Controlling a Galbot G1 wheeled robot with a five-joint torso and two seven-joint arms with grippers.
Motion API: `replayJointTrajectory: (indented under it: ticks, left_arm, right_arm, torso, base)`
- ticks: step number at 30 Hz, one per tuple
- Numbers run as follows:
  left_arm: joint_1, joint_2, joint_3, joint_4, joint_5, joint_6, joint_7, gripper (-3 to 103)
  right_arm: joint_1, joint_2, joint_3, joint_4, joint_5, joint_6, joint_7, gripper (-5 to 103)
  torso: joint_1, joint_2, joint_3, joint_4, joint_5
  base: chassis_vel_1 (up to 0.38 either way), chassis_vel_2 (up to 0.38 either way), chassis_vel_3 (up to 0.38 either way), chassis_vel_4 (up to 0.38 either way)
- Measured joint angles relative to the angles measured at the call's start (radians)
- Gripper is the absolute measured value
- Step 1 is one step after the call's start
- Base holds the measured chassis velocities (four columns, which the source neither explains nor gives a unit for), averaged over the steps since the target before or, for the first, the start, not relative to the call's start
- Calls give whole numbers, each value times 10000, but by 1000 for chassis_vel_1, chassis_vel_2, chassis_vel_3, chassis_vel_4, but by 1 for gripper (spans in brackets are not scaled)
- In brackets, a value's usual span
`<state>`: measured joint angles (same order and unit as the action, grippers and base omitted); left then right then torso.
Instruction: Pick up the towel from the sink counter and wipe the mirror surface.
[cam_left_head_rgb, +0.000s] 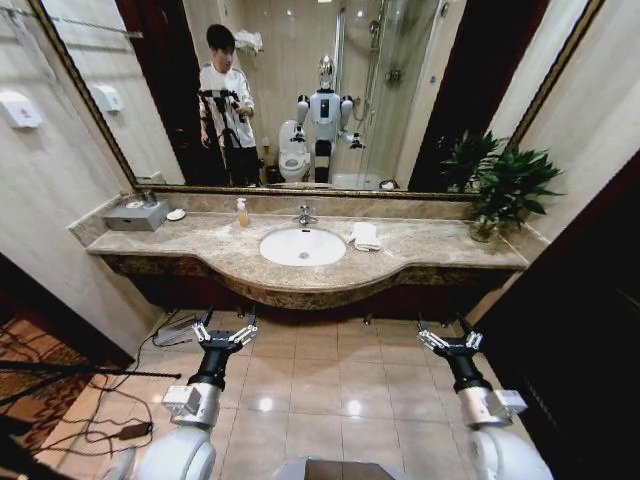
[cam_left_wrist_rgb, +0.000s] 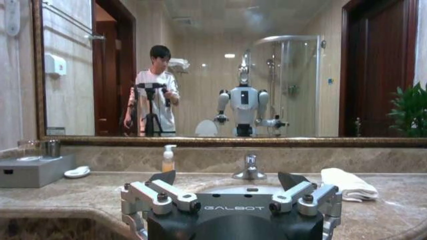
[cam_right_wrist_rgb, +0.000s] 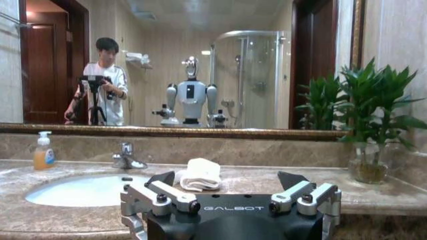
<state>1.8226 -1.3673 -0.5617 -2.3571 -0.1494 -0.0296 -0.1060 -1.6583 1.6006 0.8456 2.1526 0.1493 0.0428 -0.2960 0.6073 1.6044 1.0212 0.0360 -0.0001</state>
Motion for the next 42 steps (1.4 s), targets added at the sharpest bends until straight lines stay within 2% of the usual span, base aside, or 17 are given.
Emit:
replayJointTrajectory:
  ticks: [17,19,29,32,34,37,42]
  left_arm:
    - [-1,0,0,0,0,0,0,100]
    - [0,-1,0,0,0,0,0,100]
    - [-1,0,0,0,0,0,0,100]
    - [0,0,0,0,0,0,0,100]
    - [-1,0,0,0,0,0,0,100]
    - [-2,0,0,1,0,0,0,100]
    - [-2,0,1,0,0,-1,0,100]
  right_arm:
    - [250,-15,-106,-237,-104,-4,-9,100]
    - [356,12,-182,-310,-174,-35,74,100]
    - [551,64,-416,-313,-365,-249,138,100]
    - [632,66,-485,-324,-433,-287,165,100]
    - [694,60,-568,-395,-507,-296,219,100]
    - [732,26,-662,-382,-527,-427,321,100]
    - [1162,-191,-930,-387,-651,-1158,709,100]
  torso:
    - [5,-3,2,-3,0]
    - [3,-2,1,3,2]
    - [3,-2,1,-4,0]
    - [3,-2,1,3,3]
    - [3,-2,1,-3,1]
    - [5,-3,2,-3,1]
    - [8,-4,2,0,1]
  base:
    - [-164,150,164,-156]
    - [-154,177,149,-151]
    - [-163,151,155,-156]
    - [-175,158,162,-154]
    - [-150,159,159,-172]
    - [-135,120,115,-134]
    - [-73,74,66,-43]
